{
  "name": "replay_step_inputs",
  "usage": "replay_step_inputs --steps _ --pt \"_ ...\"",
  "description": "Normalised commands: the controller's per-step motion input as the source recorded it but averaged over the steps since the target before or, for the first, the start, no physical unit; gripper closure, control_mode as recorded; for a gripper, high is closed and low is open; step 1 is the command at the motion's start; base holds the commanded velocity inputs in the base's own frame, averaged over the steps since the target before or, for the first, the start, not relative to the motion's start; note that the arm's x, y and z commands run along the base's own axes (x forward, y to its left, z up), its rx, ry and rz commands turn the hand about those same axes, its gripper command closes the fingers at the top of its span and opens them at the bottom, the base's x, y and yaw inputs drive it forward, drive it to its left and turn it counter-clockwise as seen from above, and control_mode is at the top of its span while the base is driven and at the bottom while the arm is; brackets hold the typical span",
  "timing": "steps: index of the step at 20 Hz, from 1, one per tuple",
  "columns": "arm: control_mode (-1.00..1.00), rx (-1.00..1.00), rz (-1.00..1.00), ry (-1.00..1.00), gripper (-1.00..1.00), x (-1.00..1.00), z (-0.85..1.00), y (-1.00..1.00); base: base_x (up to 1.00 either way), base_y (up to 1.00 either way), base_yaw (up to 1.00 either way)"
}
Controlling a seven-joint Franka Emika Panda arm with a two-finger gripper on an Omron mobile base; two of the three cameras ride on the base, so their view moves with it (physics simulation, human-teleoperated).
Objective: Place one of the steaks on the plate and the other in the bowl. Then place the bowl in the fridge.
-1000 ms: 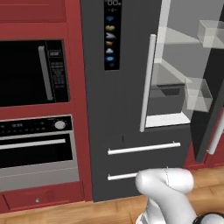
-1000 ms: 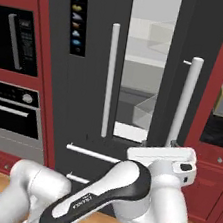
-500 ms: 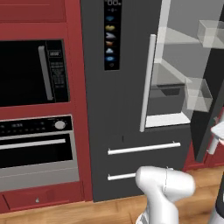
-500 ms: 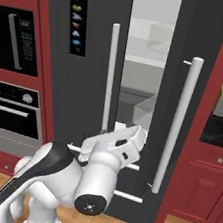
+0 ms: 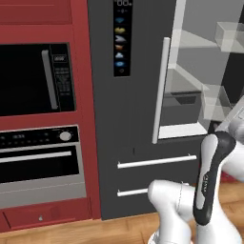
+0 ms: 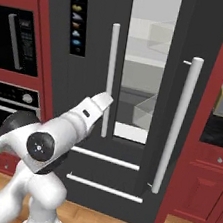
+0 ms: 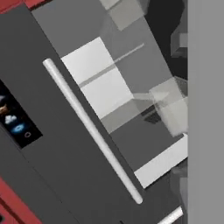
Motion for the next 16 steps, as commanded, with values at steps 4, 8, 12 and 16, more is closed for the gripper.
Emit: replay_step_inputs --steps 4,8,12,16 --pt "-1.00 -0.63 -0.37 0.22 -1.00 0.64 -0.18 0.26 0.00 0.00 0.00" --pt "-1.00 -0.51 -0.45 0.26 -1.00 0.68 -0.19 -0.05 0.00 0.00 0.00" --pt "-1.00 -0.19 -0.43 0.11 -1.00 0.27 -0.15 -0.59 0.00 0.00 0.00" --pt "-1.00 -0.01 -0.20 0.01 -1.00 0.19 -0.03 -0.86 0.00 0.00 0.00"
